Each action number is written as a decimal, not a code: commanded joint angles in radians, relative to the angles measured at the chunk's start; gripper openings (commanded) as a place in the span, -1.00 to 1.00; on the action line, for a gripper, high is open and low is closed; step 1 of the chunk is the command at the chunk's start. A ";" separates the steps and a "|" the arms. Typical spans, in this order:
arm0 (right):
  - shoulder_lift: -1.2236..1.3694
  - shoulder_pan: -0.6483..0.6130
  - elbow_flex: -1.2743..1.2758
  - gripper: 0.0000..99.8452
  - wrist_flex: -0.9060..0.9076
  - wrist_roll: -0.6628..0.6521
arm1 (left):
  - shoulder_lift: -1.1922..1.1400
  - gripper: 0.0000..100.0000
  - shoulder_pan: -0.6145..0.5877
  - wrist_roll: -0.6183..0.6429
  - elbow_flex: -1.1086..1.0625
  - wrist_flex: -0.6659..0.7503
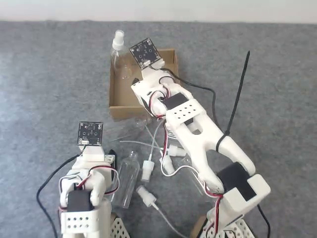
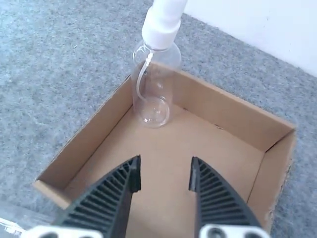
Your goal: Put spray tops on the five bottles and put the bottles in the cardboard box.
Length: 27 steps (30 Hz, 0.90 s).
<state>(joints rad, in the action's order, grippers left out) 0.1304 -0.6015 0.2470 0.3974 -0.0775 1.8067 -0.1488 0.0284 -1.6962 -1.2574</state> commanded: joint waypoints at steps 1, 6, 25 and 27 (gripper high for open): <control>-0.081 0.015 -0.011 -0.75 0.008 0.005 | 0.012 -0.78 -0.002 -0.003 0.012 -0.005; -0.082 0.015 -0.011 -0.75 0.010 0.002 | 0.012 -0.78 -0.002 -0.003 0.012 -0.005; -0.249 0.042 -0.014 -0.76 0.182 0.005 | 0.012 -0.78 -0.002 -0.003 0.012 -0.005; -0.251 0.036 -0.017 -0.77 0.211 0.005 | 0.012 -0.78 -0.002 -0.003 0.012 -0.005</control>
<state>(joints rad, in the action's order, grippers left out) -0.0460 -0.5677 0.2470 0.5754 -0.0775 1.8067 -0.1488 0.0284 -1.6962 -1.2574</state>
